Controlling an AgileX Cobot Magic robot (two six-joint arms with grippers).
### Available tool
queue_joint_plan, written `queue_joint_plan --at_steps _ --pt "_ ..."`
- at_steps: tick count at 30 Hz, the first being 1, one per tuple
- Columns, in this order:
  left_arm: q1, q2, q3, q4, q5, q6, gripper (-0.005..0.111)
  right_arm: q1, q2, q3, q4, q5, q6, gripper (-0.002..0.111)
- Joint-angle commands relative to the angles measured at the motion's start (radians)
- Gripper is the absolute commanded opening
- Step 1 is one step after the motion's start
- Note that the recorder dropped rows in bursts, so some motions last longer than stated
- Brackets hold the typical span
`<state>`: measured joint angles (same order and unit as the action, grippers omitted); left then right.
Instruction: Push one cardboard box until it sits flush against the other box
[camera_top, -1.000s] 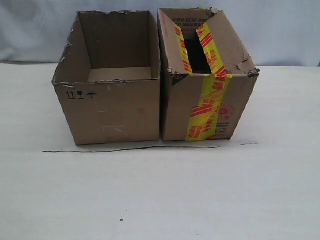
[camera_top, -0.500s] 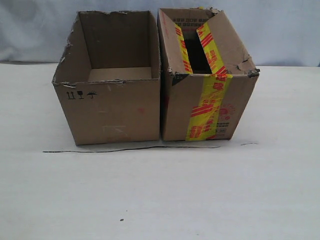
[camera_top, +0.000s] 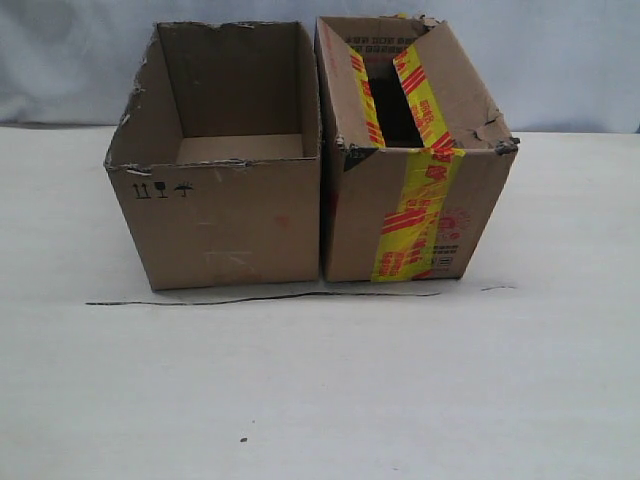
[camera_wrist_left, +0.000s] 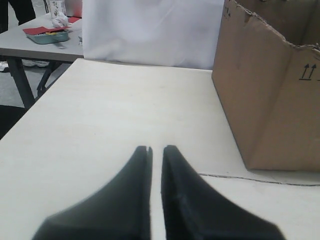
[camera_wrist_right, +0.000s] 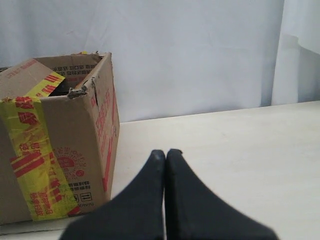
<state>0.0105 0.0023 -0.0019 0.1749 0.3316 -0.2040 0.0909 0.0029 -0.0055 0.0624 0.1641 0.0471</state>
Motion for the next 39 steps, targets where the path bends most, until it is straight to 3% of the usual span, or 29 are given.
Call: queue_joint_plan --at_steps 1,39 --pt "0.003 -0.002 0.002 0.001 -0.007 -0.003 0.0 -0.006 -0.003 0.006 -0.071 0.006 -0.01 0.0" --pt "0.003 -0.002 0.002 0.001 -0.008 -0.003 0.0 -0.006 -0.003 0.006 -0.069 -0.002 -0.01 0.0"
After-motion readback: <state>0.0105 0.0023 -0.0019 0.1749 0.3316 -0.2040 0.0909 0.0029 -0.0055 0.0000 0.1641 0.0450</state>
